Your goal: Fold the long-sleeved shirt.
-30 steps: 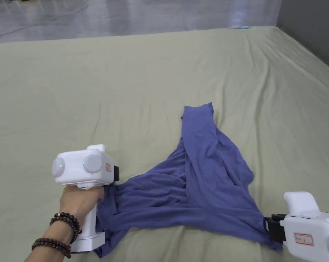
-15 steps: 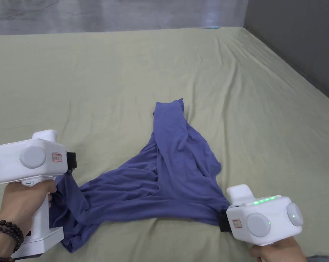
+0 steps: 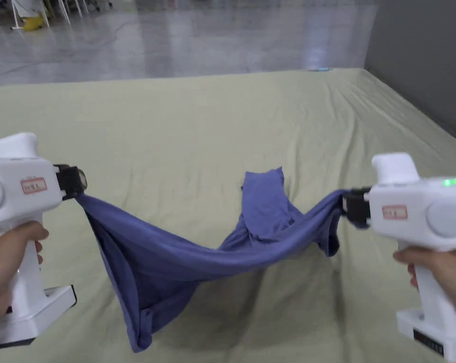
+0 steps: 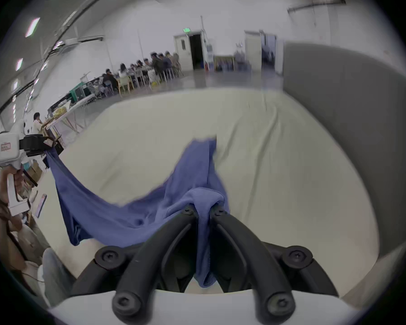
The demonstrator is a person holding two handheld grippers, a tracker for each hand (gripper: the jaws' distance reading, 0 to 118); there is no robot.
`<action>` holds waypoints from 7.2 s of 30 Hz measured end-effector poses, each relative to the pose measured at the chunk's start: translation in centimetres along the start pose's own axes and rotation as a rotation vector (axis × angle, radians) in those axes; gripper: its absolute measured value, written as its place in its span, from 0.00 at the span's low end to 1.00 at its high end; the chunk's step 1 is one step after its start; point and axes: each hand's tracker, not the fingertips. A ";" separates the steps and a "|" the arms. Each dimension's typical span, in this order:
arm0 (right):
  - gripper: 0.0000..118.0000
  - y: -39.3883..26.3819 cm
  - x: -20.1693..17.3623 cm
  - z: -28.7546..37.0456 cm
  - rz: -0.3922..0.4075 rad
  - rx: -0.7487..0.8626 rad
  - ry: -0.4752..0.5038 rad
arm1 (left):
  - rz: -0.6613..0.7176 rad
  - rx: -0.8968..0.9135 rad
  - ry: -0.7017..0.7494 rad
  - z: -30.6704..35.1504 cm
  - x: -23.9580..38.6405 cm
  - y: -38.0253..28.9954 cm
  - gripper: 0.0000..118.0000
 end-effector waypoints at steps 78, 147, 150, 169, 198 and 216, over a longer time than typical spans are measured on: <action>0.68 -22.9 0.8 2.2 0.062 -0.479 -0.101 | -0.066 -0.266 0.153 7.8 -4.7 -27.3 0.23; 0.04 6.8 -5.6 -33.0 -0.069 -0.391 0.046 | 0.007 -0.194 -0.001 -0.4 1.0 -15.7 0.00; 0.04 8.2 -5.5 -29.4 -0.049 -0.344 0.041 | 0.016 -0.170 0.001 0.8 1.2 -15.6 0.00; 0.04 -13.4 -4.3 -5.0 0.019 -0.468 0.183 | 0.006 -0.119 -0.057 3.7 2.5 -15.8 0.00; 0.79 -2.3 10.0 -21.9 -0.187 -0.498 -0.158 | 0.007 -0.175 -0.043 1.1 3.3 -15.8 0.00; 0.04 -5.2 8.5 -23.8 -0.165 -0.623 -0.192 | 0.001 -0.199 -0.029 0.3 3.2 -15.6 0.00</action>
